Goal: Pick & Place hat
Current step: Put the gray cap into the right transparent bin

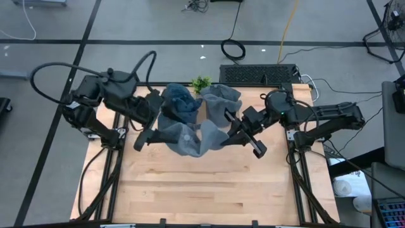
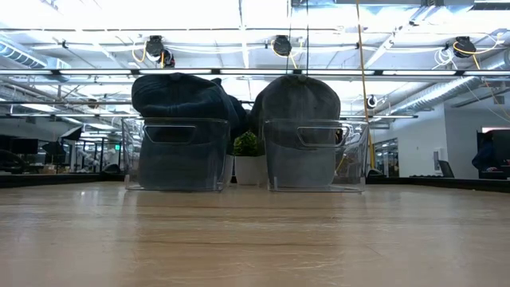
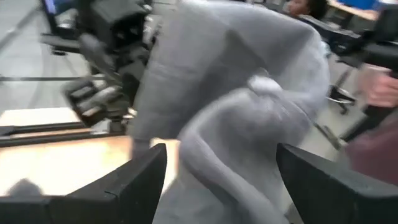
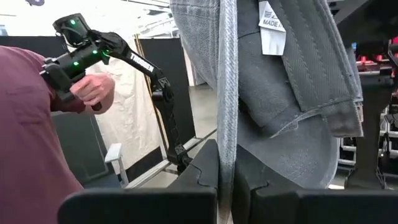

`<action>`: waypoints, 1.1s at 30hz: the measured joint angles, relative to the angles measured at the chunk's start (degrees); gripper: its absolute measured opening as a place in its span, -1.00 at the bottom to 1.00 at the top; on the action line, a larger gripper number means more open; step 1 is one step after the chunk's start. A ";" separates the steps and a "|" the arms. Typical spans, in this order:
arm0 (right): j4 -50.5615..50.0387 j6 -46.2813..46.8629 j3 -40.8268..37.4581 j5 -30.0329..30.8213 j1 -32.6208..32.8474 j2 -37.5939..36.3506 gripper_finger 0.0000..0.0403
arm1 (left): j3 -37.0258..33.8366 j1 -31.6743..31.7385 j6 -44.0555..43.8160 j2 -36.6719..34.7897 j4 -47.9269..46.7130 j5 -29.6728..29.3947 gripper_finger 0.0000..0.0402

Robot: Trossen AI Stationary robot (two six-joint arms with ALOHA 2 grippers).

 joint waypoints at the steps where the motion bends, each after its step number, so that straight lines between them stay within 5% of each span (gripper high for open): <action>1: 0.07 -0.04 0.00 0.01 0.00 -0.09 -1.00 | -0.02 0.01 -0.08 0.12 -0.08 1.27 0.56; 5: -0.74 -0.20 0.00 0.03 -0.25 -1.93 -1.00 | 0.04 0.02 0.49 -0.46 0.07 1.62 0.56; 12: -0.67 -2.26 0.00 1.78 -0.24 -5.82 -1.00 | 0.09 0.07 3.72 -3.62 0.37 -6.25 0.56; 20: 12.72 -2.69 0.00 6.10 -0.07 -6.20 -1.00 | 0.09 1.84 7.97 -3.63 0.96 -11.66 0.56; 33: 21.93 -3.15 0.00 9.65 -0.12 -6.09 -1.00 | 0.02 4.85 7.65 3.61 23.03 -11.69 0.56</action>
